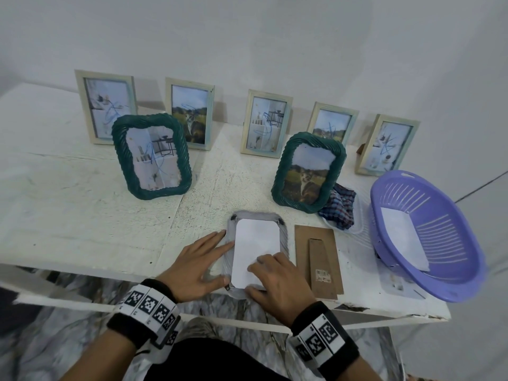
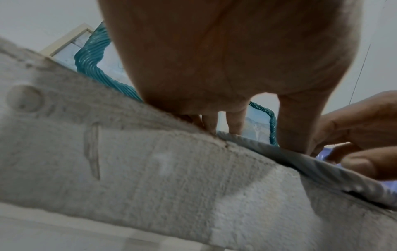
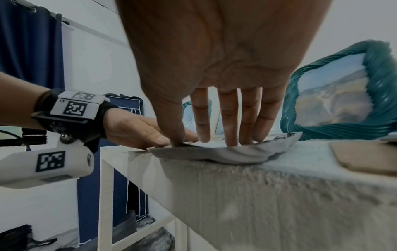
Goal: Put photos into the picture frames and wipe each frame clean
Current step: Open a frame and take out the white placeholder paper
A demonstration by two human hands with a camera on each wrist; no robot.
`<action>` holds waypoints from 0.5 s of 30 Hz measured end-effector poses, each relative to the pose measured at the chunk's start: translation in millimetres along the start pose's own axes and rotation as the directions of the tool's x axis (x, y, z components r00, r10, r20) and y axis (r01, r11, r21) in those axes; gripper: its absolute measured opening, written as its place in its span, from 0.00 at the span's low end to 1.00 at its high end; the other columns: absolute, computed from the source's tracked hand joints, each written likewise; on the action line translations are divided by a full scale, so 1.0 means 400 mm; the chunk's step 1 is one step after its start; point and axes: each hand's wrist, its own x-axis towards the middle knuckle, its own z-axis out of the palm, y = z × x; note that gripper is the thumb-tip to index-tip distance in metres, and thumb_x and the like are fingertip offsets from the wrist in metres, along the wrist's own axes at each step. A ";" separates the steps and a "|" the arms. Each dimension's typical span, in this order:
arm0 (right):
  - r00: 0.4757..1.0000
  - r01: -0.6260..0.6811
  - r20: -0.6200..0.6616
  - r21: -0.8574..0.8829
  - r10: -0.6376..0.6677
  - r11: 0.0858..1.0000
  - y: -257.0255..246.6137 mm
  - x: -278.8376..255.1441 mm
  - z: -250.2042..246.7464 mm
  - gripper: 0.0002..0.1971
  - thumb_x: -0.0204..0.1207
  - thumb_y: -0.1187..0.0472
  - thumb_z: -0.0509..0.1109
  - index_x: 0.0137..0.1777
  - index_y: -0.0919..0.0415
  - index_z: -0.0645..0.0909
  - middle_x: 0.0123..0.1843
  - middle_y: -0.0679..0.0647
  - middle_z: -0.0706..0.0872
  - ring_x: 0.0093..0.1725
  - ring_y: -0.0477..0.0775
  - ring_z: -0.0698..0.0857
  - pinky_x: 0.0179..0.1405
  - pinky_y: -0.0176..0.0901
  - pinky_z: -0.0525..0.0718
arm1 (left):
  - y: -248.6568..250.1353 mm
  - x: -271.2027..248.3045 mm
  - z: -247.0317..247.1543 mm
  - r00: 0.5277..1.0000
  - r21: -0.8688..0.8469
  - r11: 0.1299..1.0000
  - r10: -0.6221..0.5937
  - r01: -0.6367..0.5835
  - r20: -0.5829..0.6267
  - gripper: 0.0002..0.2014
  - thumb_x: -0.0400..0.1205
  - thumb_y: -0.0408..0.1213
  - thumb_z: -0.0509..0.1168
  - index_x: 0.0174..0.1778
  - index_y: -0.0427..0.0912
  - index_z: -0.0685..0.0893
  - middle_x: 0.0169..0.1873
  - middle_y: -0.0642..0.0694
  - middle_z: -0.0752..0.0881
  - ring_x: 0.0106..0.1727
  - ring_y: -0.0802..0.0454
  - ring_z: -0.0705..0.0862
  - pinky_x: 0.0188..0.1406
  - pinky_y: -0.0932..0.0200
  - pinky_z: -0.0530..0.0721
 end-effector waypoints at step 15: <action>0.939 -0.160 -0.217 0.414 0.268 0.896 -0.025 -0.030 -0.072 0.30 0.75 0.65 0.58 0.76 0.43 0.57 0.29 0.48 0.75 0.24 0.54 0.74 0.23 0.48 0.73 | 0.008 0.000 -0.008 1.000 0.076 0.997 -0.013 0.013 0.003 0.38 0.80 0.66 0.55 0.83 0.64 0.45 0.83 0.59 0.37 0.82 0.62 0.35 0.81 0.51 0.45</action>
